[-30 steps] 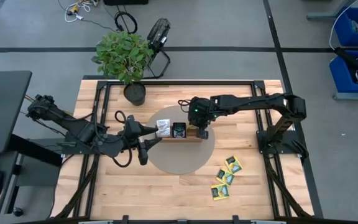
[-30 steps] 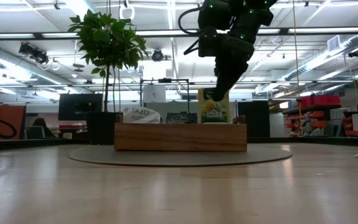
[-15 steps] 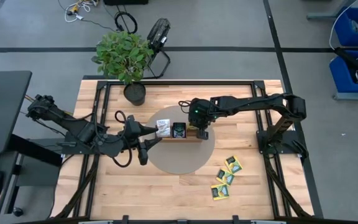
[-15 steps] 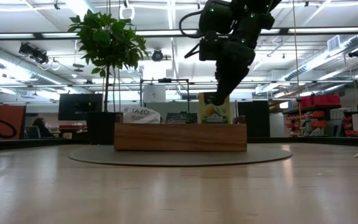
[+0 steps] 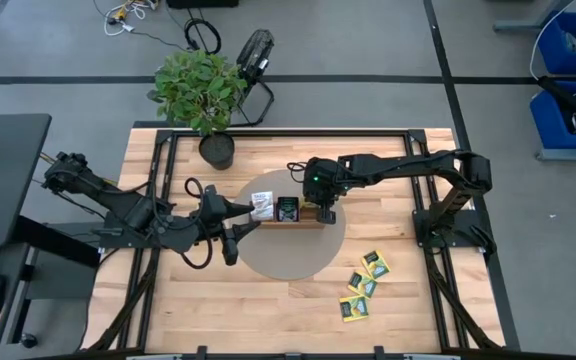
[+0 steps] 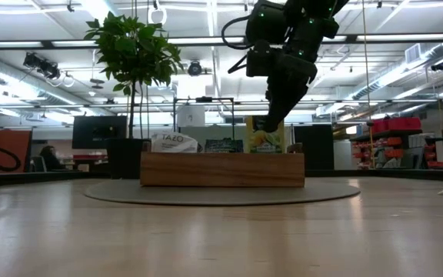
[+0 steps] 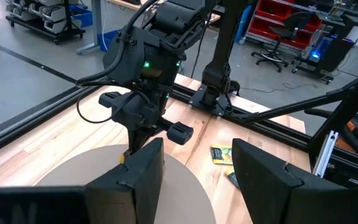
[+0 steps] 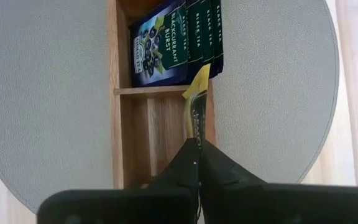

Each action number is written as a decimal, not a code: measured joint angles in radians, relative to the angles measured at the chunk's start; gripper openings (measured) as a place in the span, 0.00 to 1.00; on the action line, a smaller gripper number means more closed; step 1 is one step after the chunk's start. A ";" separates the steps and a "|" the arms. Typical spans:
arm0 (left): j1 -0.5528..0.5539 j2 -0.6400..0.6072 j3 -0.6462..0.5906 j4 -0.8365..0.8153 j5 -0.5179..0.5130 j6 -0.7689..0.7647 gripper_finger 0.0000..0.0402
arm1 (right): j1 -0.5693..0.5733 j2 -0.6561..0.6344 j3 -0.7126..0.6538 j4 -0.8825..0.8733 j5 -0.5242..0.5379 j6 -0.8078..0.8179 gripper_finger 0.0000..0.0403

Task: Pick & Place Tea
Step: Put the yellow tea bag into the right section of the wooden organizer

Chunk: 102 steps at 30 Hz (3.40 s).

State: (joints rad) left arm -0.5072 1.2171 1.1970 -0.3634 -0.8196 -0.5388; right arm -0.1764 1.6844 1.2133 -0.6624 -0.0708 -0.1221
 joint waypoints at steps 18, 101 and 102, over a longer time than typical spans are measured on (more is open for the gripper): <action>0.000 0.000 0.000 0.001 0.000 0.000 0.49 | 0.000 0.000 0.000 -0.022 -0.025 0.005 0.13; 0.000 0.000 0.000 -0.023 0.001 0.001 0.49 | 0.554 -0.491 -0.744 0.049 0.071 1.595 0.46; 0.000 0.000 0.000 -0.022 0.001 0.001 0.49 | 0.556 -0.491 -0.744 0.072 0.078 1.591 0.45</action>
State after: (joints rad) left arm -0.5068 1.2171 1.1971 -0.3855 -0.8188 -0.5382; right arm 0.3799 1.1935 0.4691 -0.5909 0.0068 1.4692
